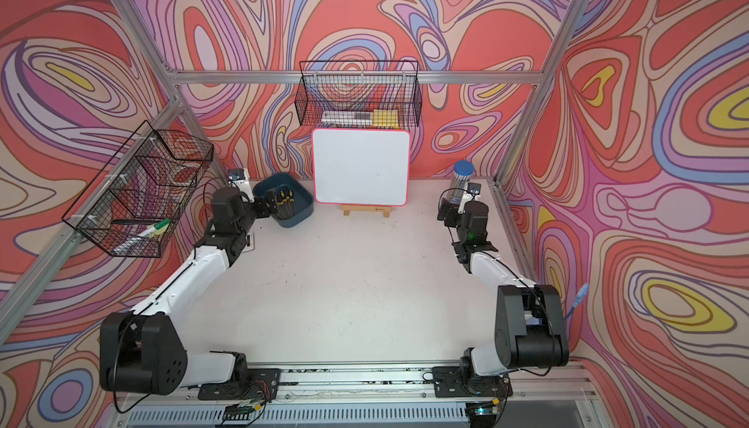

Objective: Take the file tool out of the storage box
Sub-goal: Move the storage box to the center of the board.

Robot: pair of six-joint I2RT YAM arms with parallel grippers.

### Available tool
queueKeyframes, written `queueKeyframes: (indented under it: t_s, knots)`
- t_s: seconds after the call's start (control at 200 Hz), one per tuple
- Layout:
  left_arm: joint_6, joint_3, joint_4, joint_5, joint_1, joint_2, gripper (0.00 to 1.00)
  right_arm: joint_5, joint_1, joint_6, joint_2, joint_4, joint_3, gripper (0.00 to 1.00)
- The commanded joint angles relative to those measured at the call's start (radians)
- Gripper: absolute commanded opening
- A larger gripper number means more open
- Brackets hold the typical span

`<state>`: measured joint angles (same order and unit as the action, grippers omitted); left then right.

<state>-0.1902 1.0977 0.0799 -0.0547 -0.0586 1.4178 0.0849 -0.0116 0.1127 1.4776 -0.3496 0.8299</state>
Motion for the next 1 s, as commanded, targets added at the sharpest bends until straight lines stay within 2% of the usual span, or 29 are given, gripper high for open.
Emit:
queueKeyframes:
  t_s: [0.0,0.346,0.546,0.681,0.891,0.997]
  knots:
    - [-0.124,0.229,-0.475,0.060,-0.005,0.158,0.95,-0.010,0.007,0.049,0.013,0.178,0.048,0.98]
    - [-0.336,0.634,-0.820,-0.022,-0.007,0.505,0.93,-0.085,0.007,0.084,0.033,0.243,0.075,0.91]
    - [-0.416,0.669,-0.766,0.013,0.006,0.630,0.90,-0.118,0.007,0.084,0.039,0.257,0.069,0.87]
    - [-0.442,0.746,-0.805,0.014,0.025,0.712,0.87,-0.141,0.007,0.079,0.038,0.271,0.065,0.83]
    - [-0.472,0.751,-0.784,-0.015,0.058,0.737,0.83,-0.151,0.007,0.077,0.042,0.273,0.048,0.81]
    - [-0.478,0.770,-0.778,0.010,0.075,0.770,0.79,-0.160,0.007,0.082,0.052,0.271,0.046,0.79]
